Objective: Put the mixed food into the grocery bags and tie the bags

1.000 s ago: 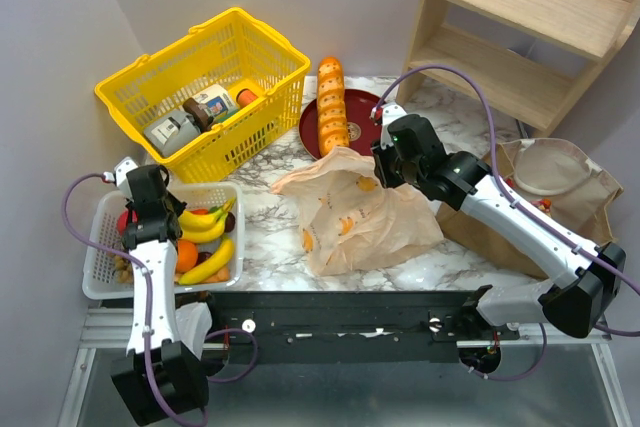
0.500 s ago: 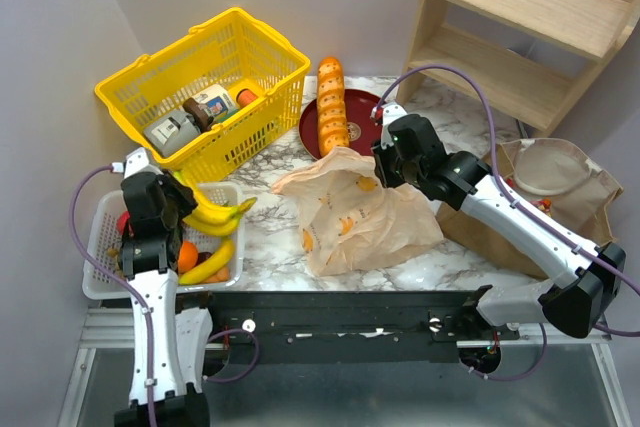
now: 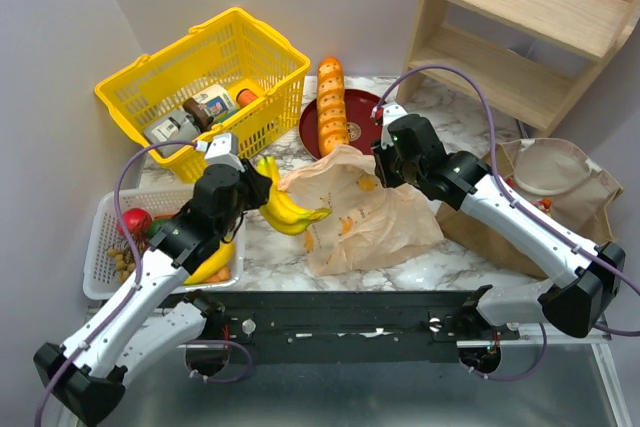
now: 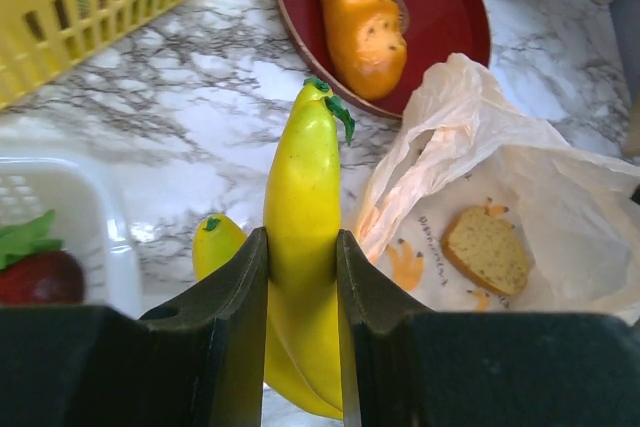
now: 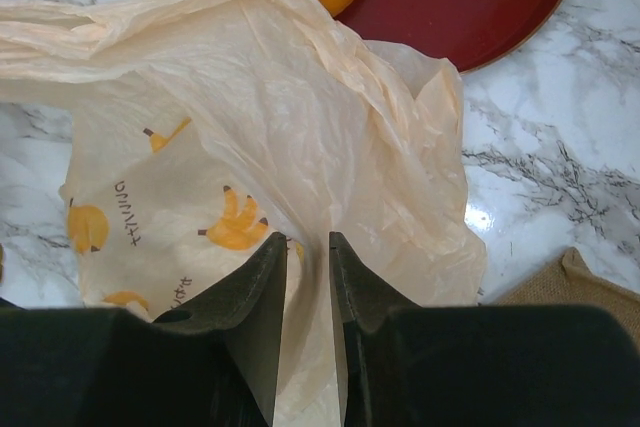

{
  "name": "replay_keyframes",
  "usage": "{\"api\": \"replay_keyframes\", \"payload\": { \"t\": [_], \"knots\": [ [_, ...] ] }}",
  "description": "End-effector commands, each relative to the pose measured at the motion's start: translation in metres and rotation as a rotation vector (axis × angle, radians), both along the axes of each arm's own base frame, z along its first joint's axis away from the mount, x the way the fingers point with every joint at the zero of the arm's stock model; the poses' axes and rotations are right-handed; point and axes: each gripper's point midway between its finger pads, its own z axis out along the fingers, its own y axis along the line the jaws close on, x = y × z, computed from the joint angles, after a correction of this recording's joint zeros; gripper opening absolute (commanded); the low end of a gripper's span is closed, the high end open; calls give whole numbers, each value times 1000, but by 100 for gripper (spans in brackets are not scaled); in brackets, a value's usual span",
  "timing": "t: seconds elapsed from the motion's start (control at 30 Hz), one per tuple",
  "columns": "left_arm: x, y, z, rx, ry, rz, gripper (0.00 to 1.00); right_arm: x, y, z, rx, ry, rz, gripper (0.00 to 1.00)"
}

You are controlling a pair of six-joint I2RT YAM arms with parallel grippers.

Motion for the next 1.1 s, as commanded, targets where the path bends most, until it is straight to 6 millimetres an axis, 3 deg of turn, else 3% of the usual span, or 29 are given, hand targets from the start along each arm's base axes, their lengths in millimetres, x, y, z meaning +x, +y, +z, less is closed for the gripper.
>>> {"api": "replay_keyframes", "payload": {
  "t": [0.0,0.03,0.07,0.13,0.2,0.37,0.63,0.7,0.77,0.9,0.97,1.07],
  "knots": [
    [21,-16,31,-145,-118,188,0,0,-6,10,8,-12,-32,31],
    [19,-33,31,-198,-117,180,0,0,-6,10,8,-11,-31,31],
    [21,-32,21,-197,-126,236,0,-1,-6,10,10,-8,-35,31],
    [22,-51,16,-253,-138,255,0,-1,-7,12,12,-11,-35,31],
    [26,-55,7,-265,-140,298,0,-2,-8,12,15,-11,-37,31],
    [31,-96,-9,-291,-118,269,0,-4,-9,13,12,-9,-36,31],
    [28,-94,-58,-284,-44,363,0,-7,-6,14,30,3,-24,31],
    [26,-99,-65,-293,-19,343,0,-9,-6,13,32,7,-16,31],
    [26,-118,-71,-355,28,303,0,-9,-5,11,26,10,-9,31],
    [15,-125,-109,-369,157,314,0,-10,-5,13,28,9,-8,31],
    [8,-123,-119,-389,183,327,0,-10,-5,13,34,11,-11,31],
    [-1,-123,-119,-409,187,334,0,-11,-3,12,41,14,-1,31]
  ]
}}
